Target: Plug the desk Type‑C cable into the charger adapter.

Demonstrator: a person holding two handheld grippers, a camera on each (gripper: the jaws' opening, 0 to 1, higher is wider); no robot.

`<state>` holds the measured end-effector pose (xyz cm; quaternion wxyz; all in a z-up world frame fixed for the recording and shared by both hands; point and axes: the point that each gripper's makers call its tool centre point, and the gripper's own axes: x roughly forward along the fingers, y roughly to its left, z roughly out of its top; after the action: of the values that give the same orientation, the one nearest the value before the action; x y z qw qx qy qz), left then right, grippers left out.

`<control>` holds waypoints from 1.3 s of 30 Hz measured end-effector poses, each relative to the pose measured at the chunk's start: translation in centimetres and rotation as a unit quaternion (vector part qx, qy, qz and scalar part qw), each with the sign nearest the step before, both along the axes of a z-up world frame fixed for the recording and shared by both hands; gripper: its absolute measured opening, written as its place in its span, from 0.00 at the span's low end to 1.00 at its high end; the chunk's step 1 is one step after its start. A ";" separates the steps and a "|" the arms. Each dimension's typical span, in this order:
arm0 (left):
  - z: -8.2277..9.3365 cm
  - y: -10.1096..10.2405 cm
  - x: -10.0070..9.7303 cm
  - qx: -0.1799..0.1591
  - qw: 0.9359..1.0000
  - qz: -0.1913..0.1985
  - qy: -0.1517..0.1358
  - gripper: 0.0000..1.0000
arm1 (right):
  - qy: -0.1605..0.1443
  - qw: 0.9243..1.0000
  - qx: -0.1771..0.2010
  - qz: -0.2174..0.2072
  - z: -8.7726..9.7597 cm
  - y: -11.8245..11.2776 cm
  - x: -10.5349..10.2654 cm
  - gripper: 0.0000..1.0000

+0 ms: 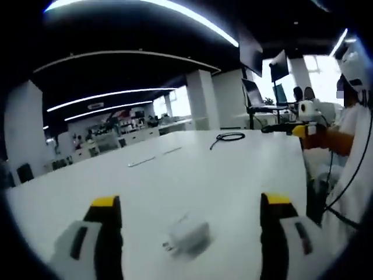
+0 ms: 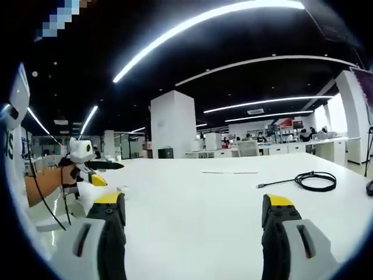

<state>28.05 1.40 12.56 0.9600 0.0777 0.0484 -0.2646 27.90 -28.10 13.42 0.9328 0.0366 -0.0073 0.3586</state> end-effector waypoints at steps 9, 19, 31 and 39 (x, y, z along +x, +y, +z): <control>0.6 -1.7 -1.6 -0.021 0.999 0.025 -0.043 1.00 | -0.004 1.000 -0.005 -0.006 0.1 -0.1 0.0 1.00; 1.9 -2.2 -2.6 -0.035 0.994 0.052 -0.092 1.00 | -0.009 1.000 -0.002 -0.012 0.3 -0.5 0.0 1.00; 1.3 -2.6 -2.4 -0.062 0.993 0.061 -0.079 1.00 | -0.032 0.999 0.020 -0.019 1.3 -1.2 0.1 1.00; 1.9 -3.6 -2.8 -0.054 0.992 0.044 -0.107 1.00 | -0.034 0.999 0.012 -0.024 1.3 -1.5 0.3 1.00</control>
<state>25.25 -2.19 14.46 0.9731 0.0508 -0.0655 -0.2147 28.20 -29.60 14.68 0.9399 0.0353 -0.0441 0.3368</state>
